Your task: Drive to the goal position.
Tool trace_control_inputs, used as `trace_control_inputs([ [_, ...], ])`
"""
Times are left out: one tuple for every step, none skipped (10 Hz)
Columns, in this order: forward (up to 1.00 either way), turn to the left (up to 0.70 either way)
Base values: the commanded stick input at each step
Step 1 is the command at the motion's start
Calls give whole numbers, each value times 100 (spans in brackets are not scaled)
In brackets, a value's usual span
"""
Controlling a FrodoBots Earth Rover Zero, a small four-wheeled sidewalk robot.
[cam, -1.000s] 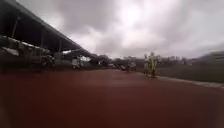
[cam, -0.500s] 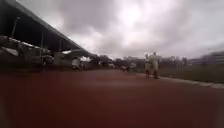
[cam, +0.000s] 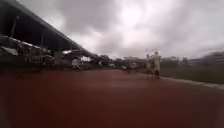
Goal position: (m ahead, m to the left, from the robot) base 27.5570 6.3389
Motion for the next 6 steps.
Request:
trace_control_inputs([
  [50, 2],
  [50, 2],
  [50, 2],
  [50, 2],
  [50, 2],
  [50, 2],
])
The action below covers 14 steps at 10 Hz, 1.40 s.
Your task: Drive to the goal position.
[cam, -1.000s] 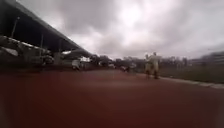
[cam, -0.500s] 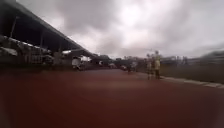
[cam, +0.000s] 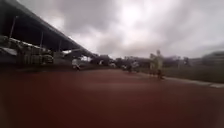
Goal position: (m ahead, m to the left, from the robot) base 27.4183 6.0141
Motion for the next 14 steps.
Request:
trace_control_inputs([
  [50, 2],
  [50, 2],
  [50, 2],
  [50, 2],
  [50, 2],
  [50, 2],
  [50, 2],
  [50, 2],
  [50, 2],
  [50, 2],
  [50, 2],
  [50, 2],
  [50, 2],
  [50, 2],
])
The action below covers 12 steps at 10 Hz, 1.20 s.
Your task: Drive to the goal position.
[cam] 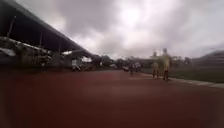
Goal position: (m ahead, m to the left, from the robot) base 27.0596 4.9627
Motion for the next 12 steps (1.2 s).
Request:
trace_control_inputs([
  [50, 2],
  [50, 2],
  [50, 2],
  [50, 2],
  [50, 2],
  [50, 2],
  [50, 2],
  [50, 2],
  [50, 2],
  [50, 2],
  [50, 2],
  [50, 2],
])
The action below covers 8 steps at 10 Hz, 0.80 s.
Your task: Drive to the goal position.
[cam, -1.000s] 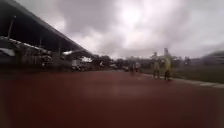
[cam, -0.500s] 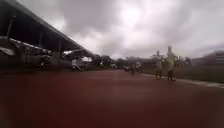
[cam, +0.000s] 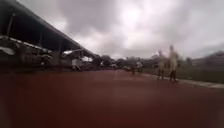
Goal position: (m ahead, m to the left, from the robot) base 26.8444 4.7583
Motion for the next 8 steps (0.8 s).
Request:
trace_control_inputs([
  [50, 2],
  [50, 2],
  [50, 2],
  [50, 2],
  [50, 2],
  [50, 2],
  [50, 2],
  [50, 2],
])
